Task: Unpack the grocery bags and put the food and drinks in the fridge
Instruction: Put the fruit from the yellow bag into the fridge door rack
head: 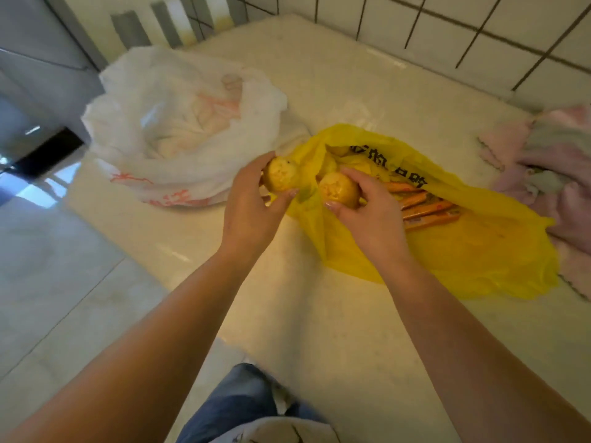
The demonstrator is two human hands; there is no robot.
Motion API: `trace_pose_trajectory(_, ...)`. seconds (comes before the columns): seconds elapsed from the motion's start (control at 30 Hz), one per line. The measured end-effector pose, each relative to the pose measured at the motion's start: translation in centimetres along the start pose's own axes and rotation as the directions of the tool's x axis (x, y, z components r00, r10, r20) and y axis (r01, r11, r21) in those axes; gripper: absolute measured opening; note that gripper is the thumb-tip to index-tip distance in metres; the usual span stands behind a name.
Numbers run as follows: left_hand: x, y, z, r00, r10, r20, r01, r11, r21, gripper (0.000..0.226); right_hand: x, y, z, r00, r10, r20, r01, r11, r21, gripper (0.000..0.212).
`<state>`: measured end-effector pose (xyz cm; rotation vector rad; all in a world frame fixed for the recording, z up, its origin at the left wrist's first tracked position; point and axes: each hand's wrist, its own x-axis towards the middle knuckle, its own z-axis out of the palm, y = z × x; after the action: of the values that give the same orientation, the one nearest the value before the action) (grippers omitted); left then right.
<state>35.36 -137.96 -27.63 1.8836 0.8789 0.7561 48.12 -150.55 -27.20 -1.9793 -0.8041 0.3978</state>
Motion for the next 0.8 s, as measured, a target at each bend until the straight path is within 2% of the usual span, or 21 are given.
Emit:
trace_pose_trajectory(0.2, -3.1, -1.7, -10.2, 0.967, -0.049, -0.251, 0.055, 0.998, 0.015, 0.060, -1.5, -7.2, 7.3, 0.979, -0.157, 0.130, 0.142, 0.983, 0.120, 0.058)
trace_pose_trajectory(0.37, -4.8, -4.0, -20.0, 0.924, -0.052, -0.378, 0.067, 0.997, 0.027, 0.059, -3.4, -14.6, 14.9, 0.942, -0.286, 0.175, 0.257, 0.952, 0.168, 0.057)
trace_pose_trajectory(0.57, -5.6, -7.6, -34.6, 0.878, -0.017, -0.478, 0.051, 0.997, 0.059, 0.057, -6.5, -25.2, 25.9, 0.891, -0.410, 0.194, 0.366, 0.902, 0.228, 0.055)
trace_pose_trajectory(0.8, -3.7, -10.3, -51.2, 0.820, 0.050, -0.571, -0.003, 0.997, 0.082, 0.061, -6.8, -36.3, 36.6, 0.794, -0.572, 0.205, 0.528, 0.816, 0.235, 0.055)
